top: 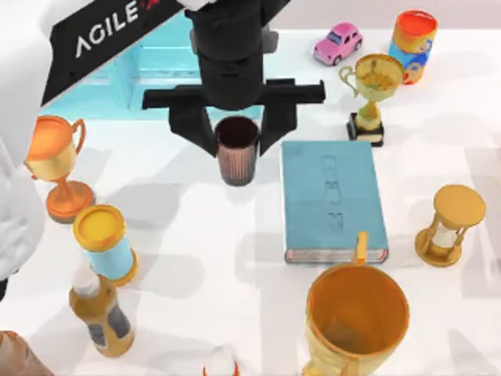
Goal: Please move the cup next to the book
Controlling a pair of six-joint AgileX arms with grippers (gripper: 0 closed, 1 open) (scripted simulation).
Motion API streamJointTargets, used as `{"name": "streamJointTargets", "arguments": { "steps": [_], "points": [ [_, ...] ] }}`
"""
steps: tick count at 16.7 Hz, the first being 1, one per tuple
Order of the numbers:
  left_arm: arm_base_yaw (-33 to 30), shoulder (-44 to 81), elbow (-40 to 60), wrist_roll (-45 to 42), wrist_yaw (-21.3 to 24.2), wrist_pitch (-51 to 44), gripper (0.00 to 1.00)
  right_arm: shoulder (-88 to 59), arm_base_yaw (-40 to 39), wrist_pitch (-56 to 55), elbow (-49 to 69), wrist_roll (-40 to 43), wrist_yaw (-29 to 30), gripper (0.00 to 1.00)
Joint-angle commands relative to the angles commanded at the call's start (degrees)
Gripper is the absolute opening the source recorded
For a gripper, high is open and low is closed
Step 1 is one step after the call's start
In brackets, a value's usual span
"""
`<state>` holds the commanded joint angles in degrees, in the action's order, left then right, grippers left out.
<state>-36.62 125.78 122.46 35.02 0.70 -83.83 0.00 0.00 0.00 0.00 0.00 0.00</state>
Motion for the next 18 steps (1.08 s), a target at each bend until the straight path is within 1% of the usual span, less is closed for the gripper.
{"name": "streamJointTargets", "arguments": {
  "steps": [3,7,9,13,18],
  "points": [
    [0.01,-0.39,-2.25,-0.11,-0.07,2.38,0.00,0.00,0.00,0.00,0.00,0.00,0.00,1.00],
    [-0.02,-0.47,-11.58,-0.04,-0.02,11.39,0.00,0.00,0.00,0.00,0.00,0.00,0.00,1.00],
    [-0.08,-0.35,-14.51,-0.03,-0.06,14.29,0.00,0.00,0.00,0.00,0.00,0.00,0.00,1.00],
    [-0.15,-0.15,-15.11,0.04,-0.08,14.93,0.00,0.00,0.00,0.00,0.00,0.00,0.00,1.00],
    [-0.15,-0.15,-15.11,0.04,-0.08,14.93,0.38,0.00,0.00,0.00,0.00,0.00,0.00,1.00]
  ]
}}
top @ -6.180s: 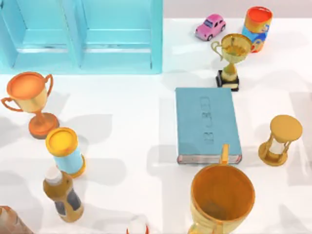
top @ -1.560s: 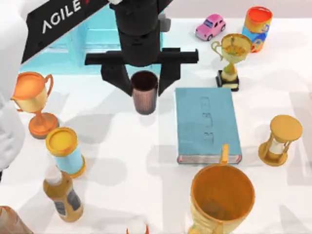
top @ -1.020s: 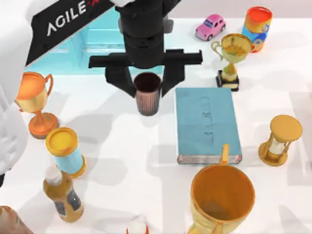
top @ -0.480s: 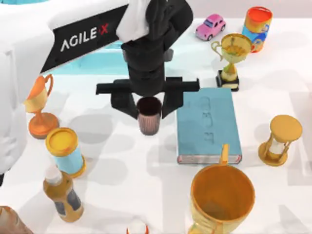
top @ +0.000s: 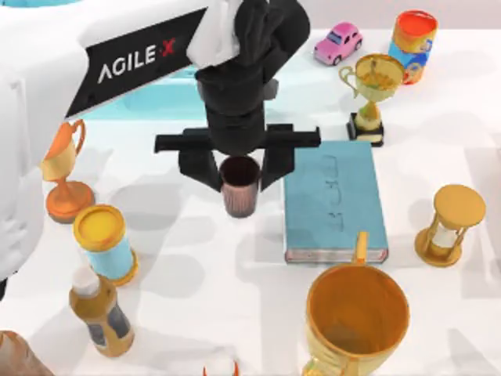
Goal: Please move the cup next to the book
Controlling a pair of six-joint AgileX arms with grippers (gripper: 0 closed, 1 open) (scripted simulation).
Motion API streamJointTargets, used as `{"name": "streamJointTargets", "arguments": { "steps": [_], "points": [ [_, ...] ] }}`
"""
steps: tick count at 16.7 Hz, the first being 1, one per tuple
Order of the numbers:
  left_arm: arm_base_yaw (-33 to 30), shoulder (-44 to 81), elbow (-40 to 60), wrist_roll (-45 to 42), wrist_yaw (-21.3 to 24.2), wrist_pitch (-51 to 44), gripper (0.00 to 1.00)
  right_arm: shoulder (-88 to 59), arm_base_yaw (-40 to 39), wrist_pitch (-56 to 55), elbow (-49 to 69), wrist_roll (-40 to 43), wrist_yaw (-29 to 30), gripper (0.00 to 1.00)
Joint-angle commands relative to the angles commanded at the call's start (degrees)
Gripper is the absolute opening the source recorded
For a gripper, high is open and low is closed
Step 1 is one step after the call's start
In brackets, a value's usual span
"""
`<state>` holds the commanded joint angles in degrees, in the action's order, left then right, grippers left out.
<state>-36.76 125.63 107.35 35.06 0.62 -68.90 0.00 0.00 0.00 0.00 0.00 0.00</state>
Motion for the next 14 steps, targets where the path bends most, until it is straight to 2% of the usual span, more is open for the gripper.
{"name": "streamJointTargets", "arguments": {
  "steps": [8,14],
  "points": [
    [0.00,0.00,0.00,0.00,0.00,0.00,0.98,0.00,0.00,0.00,0.00,0.00,0.00,1.00],
    [0.00,0.00,0.00,0.00,0.00,0.00,1.00,0.00,0.00,0.00,0.00,0.00,0.00,1.00]
  ]
}}
